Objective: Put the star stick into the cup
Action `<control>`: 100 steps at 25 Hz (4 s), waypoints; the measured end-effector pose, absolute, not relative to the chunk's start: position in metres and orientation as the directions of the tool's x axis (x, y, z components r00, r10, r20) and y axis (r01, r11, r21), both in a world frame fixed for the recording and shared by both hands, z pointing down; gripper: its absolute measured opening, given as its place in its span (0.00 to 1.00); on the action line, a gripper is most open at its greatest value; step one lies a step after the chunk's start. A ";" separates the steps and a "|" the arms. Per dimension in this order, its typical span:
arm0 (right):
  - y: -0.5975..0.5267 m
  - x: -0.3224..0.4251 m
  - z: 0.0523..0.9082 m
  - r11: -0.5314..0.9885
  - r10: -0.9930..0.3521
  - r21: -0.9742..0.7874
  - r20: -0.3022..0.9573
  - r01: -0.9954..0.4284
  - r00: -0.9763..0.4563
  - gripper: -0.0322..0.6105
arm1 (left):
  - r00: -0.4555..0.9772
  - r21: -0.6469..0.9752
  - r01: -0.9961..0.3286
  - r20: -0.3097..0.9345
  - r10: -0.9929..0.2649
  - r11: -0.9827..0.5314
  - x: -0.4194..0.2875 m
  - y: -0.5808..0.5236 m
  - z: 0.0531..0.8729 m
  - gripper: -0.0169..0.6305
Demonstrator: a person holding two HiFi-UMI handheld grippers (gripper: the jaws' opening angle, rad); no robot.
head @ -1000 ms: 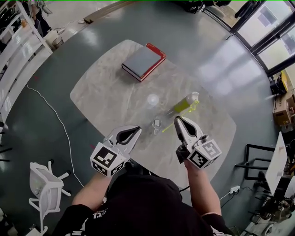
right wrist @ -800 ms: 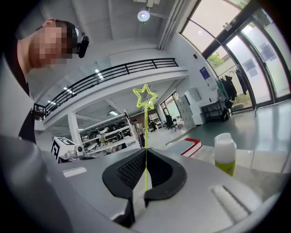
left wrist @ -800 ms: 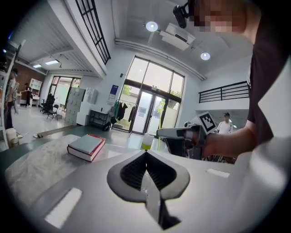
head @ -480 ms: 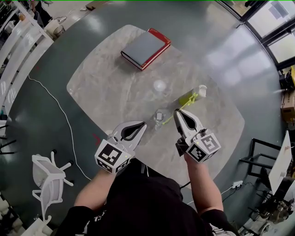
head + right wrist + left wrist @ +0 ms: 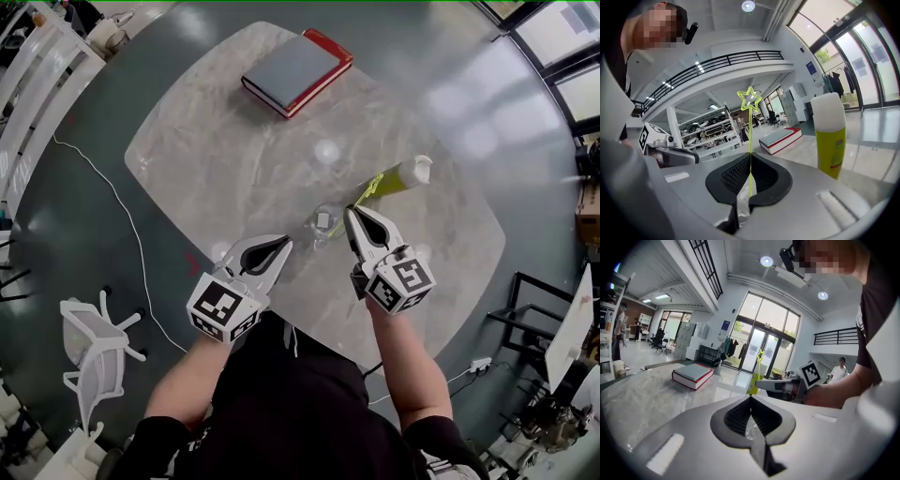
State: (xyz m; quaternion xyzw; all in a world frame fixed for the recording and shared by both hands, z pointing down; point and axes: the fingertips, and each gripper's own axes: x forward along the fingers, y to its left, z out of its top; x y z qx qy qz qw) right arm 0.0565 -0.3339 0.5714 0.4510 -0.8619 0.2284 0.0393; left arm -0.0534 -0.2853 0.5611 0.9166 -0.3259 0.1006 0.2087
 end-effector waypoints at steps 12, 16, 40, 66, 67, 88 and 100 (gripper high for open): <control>-0.335 0.050 0.614 0.492 -0.708 -0.314 0.399 -0.812 -0.583 0.08 | 0.756 0.336 -0.653 0.343 -0.557 -0.679 -0.060 -0.274 0.567 0.03; -0.333 0.050 0.623 0.484 -0.696 -0.290 0.444 -0.826 -0.564 0.08 | 0.747 0.335 -0.663 0.354 -0.563 -0.669 -0.067 -0.273 0.569 0.03; -0.306 0.074 0.642 0.252 -0.714 -0.392 0.542 -0.885 -0.443 0.43 | 0.740 0.355 -0.672 0.352 -0.573 -0.650 -0.107 -0.255 0.554 0.03; -0.224 0.091 0.528 0.239 -0.839 -0.452 0.350 -0.859 -0.417 0.39 | 0.774 0.262 -0.629 0.295 -0.559 -0.732 -0.134 -0.214 0.490 0.03; -0.223 0.091 0.521 0.252 -0.842 -0.455 0.332 -0.854 -0.425 0.39 | 0.770 0.251 -0.632 0.301 -0.562 -0.733 -0.134 -0.213 0.487 0.03; -0.144 0.114 0.364 0.579 -0.796 -0.212 0.063 -0.787 -0.602 0.18 | 0.826 0.149 -0.561 0.164 -0.539 -0.814 -0.011 -0.167 0.376 0.03; -0.128 0.101 0.353 0.651 -0.746 -0.144 0.058 -0.745 -0.663 0.07 | 0.826 0.118 -0.559 0.167 -0.538 -0.821 -0.002 -0.153 0.367 0.03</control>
